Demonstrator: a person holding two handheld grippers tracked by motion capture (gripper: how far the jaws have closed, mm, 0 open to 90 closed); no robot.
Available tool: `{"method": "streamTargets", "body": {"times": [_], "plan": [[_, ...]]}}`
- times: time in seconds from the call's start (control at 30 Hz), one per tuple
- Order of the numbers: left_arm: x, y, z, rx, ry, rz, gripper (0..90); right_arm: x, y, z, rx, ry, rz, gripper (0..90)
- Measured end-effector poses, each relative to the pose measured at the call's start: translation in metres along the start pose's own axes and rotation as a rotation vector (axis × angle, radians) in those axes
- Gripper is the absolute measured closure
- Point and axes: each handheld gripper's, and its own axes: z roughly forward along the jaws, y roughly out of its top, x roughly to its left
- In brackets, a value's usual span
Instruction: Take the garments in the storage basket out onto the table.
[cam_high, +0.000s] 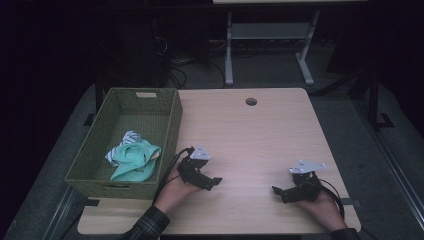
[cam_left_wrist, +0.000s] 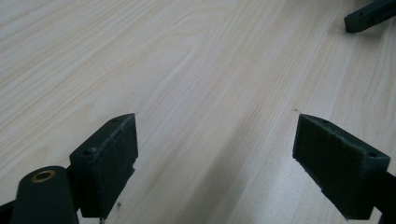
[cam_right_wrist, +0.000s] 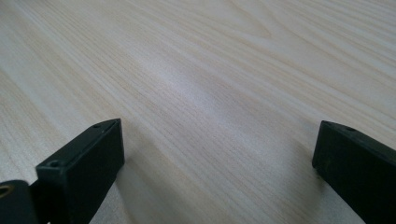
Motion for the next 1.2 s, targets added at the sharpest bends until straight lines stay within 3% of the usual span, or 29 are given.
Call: {"method": "streamTargets", "body": {"times": [0.7, 1.2], "plan": [[0.001, 0.008, -0.008, -0.034, 0.001, -0.020, 13.8, 0.000, 0.000, 0.000, -0.001, 0.000, 0.001, 1.8], [0.003, 0.017, -0.017, -0.048, 0.012, -0.006, 13.8, 0.000, 0.000, 0.000, -0.001, 0.000, 0.001, 1.9]]}}
